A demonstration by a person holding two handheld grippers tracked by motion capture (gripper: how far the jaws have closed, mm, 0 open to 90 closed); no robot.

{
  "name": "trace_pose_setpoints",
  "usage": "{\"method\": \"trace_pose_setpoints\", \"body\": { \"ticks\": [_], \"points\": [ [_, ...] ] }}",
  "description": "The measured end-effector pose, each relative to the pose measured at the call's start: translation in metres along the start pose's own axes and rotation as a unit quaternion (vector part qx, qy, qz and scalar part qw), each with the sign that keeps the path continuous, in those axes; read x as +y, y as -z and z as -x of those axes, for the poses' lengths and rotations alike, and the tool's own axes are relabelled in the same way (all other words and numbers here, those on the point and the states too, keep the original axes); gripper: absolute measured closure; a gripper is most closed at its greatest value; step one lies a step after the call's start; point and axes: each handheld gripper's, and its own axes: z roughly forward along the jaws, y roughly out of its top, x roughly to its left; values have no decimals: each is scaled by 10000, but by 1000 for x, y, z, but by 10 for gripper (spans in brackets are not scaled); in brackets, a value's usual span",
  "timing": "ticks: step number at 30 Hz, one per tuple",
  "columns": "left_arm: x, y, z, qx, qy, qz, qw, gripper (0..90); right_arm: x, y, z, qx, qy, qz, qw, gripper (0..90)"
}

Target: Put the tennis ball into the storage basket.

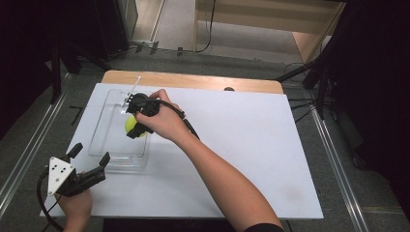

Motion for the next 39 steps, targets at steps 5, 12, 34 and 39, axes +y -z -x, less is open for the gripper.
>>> {"method": "trace_pose_setpoints", "body": {
  "ticks": [5,12,34,39],
  "points": [
    [0,0,0,-5,9,7,10000,113,3,-6,-4,68,52,-35,10000,232],
    [0,0,0,-10,-15,-12,10000,113,6,-16,-8,121,126,-103,9998,233],
    [0,0,0,-6,-28,-1,10000,113,-6,-44,-12,185,304,-389,9986,232],
    [0,0,0,-10,-27,0,10000,113,-8,-50,-13,179,279,-460,9984,232]
  ]
}}
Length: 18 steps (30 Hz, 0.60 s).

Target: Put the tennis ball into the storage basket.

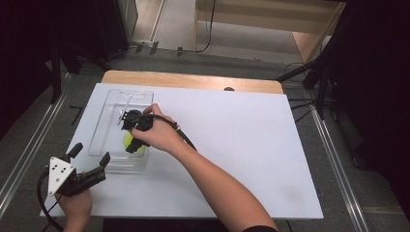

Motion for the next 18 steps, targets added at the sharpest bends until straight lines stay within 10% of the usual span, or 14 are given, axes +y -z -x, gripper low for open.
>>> {"method": "trace_pose_setpoints", "body": {
  "ticks": [18],
  "points": [
    [0,0,0,2,-3,-2,10000,113,-11,21,-1,-94,-49,217,9997,104]
  ]
}}
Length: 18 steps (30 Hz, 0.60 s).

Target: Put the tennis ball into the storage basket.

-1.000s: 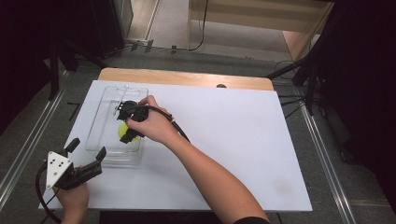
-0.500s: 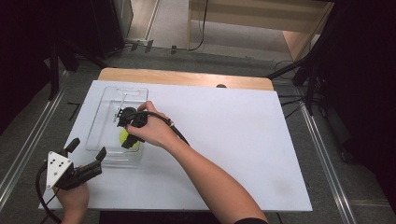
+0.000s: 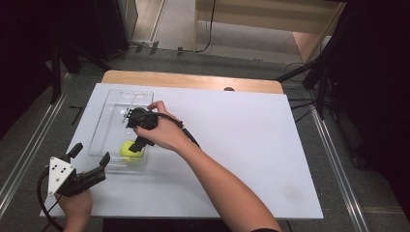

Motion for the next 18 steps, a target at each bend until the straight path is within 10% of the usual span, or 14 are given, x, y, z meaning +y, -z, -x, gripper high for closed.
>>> {"method": "trace_pose_setpoints", "body": {
  "ticks": [18],
  "points": [
    [0,0,0,1,31,13,10000,113,-33,31,6,-219,-264,263,9991,90]
  ]
}}
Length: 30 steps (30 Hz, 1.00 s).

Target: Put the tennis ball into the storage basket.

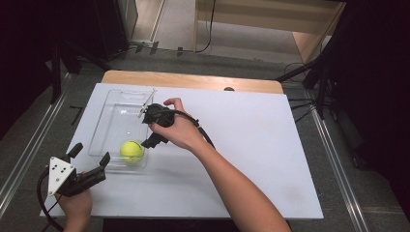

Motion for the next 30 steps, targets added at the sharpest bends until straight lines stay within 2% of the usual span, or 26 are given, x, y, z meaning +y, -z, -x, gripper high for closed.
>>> {"method": "trace_pose_setpoints", "body": {
  "ticks": [4,6,15,18,23,30],
  "points": [
    [0,0,0,3,-15,-13,10000,113,-5,8,2,-97,-53,42,9999,75],
    [0,0,0,0,-14,-15,10000,113,-7,10,2,-101,-81,17,9999,0],
    [0,0,0,-6,-16,-13,10000,113,-21,21,4,-255,-204,175,9993,0],
    [0,0,0,-3,-14,-9,10000,113,-28,24,5,-290,-262,150,9991,0],
    [0,0,0,0,-13,-12,10000,114,-43,27,8,-380,-425,190,9982,0],
    [0,0,0,-9,-44,-22,10000,113,-67,34,12,-411,-609,410,9965,0]
  ]
}}
